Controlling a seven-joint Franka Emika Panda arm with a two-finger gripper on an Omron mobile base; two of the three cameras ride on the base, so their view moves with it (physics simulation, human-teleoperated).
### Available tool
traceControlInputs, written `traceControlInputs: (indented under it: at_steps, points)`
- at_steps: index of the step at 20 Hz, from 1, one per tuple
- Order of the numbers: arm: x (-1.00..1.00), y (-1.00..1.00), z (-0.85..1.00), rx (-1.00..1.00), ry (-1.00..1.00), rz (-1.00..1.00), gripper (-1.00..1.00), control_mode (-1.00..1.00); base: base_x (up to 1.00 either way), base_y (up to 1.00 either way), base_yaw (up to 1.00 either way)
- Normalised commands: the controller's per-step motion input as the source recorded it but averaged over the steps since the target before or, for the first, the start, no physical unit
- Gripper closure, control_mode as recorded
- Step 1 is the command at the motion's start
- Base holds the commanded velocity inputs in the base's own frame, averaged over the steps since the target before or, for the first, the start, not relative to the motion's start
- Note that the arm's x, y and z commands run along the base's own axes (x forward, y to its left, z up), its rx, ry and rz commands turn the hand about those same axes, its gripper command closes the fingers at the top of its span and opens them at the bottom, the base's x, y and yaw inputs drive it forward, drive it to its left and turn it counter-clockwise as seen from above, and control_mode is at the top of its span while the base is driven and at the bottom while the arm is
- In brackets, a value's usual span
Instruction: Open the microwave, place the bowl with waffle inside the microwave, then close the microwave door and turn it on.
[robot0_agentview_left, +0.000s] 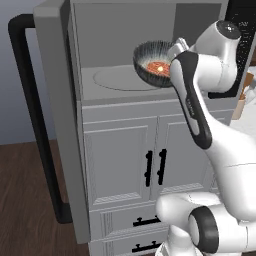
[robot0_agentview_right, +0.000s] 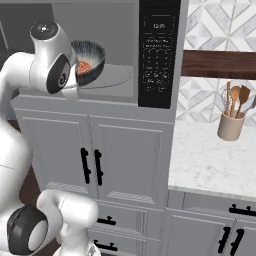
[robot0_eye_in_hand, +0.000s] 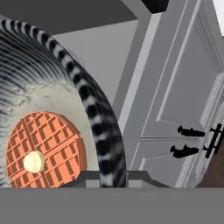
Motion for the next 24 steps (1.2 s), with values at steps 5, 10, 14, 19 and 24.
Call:
traceControlInputs:
  at_steps: [5,10,14,19,24]
  points:
    - [0.80,0.13,-0.40,0.01,0.00,0.00,1.00,-1.00,0.00,0.00,0.00]
    - [0.80,0.18,-0.43,0.00,0.05,0.00,1.00,-1.00,0.00,0.00,0.00]
    - [0.79,0.18,-0.28,0.00,0.05,0.00,1.00,-1.00,0.00,0.00,0.00]
    - [0.60,0.21,-0.04,0.00,0.00,0.00,1.00,-1.00,0.00,0.00,0.00]
    - [-0.05,0.39,-0.19,0.00,-0.20,-0.08,-1.00,-1.00,0.00,0.00,0.00]
